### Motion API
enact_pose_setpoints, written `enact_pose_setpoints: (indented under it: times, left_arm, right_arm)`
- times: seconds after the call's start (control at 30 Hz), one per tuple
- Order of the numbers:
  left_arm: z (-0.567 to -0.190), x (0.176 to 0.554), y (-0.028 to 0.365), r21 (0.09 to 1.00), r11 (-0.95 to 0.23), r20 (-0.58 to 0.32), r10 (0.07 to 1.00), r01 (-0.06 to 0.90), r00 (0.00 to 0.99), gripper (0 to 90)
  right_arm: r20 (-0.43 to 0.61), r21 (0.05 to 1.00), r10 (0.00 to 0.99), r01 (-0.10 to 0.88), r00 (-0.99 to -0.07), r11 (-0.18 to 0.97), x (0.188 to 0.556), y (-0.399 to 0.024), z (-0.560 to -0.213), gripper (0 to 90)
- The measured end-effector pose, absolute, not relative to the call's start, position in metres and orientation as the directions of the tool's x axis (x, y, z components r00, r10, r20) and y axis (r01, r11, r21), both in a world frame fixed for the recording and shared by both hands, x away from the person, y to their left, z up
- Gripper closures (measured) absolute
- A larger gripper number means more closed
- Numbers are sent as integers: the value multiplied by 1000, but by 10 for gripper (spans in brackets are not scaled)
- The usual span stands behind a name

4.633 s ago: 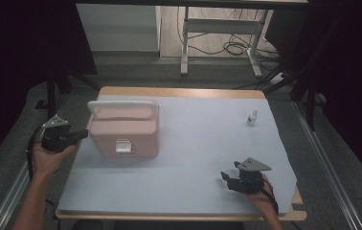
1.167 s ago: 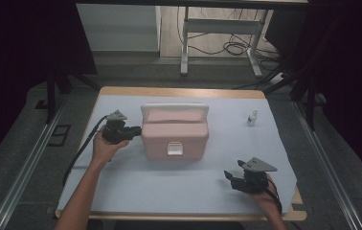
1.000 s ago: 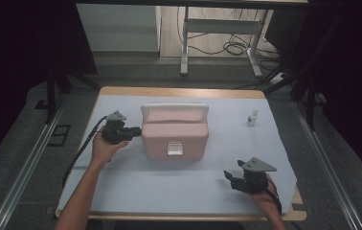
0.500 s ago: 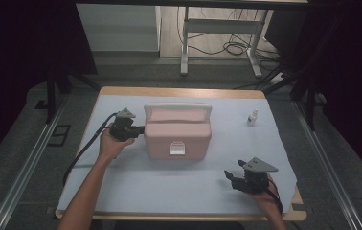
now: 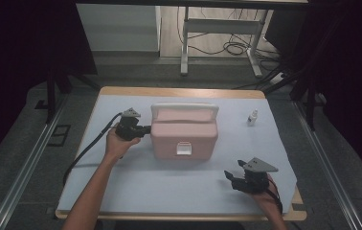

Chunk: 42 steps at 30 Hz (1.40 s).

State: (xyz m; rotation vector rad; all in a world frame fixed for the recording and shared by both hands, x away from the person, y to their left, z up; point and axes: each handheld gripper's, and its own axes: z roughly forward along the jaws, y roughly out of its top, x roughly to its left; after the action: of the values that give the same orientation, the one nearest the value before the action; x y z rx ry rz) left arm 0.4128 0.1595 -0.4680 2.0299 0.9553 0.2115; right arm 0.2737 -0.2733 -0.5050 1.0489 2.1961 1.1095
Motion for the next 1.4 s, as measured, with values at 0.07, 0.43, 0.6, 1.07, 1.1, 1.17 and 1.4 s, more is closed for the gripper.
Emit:
enact_pose_setpoints:
  times: [0.07, 0.43, 0.6, 1.07, 1.1, 1.17, 1.4]
  left_arm:
    - [-469, 413, 158, 765, -328, -201, 695, 554, 690, 900]
    - [-468, 403, 163, 777, -330, -135, 744, 536, 654, 795]
    - [-468, 386, 181, 796, -269, -174, 757, 543, 630, 712]
    - [-480, 338, 193, 770, -336, -115, 764, 543, 635, 460]
    - [-481, 335, 192, 769, -339, -110, 765, 542, 635, 448]
    - [-483, 327, 190, 760, -372, -69, 769, 533, 636, 441]
    - [-484, 312, 189, 749, -417, -16, 765, 515, 643, 429]
  right_arm:
    - [-62, 821, 796, 423, -603, 384, 274, -273, -505, 316]
    - [-60, 825, 798, 421, -600, 378, 274, -274, -506, 313]
    - [-59, 833, 805, 416, -590, 366, 274, -276, -506, 295]
    - [-33, 824, 820, 449, -571, 346, 278, -285, -507, 324]
    - [-36, 819, 820, 453, -572, 352, 278, -285, -506, 324]
    - [-34, 812, 822, 464, -569, 355, 278, -286, -506, 323]
    - [-19, 784, 827, 505, -562, 361, 281, -286, -504, 308]
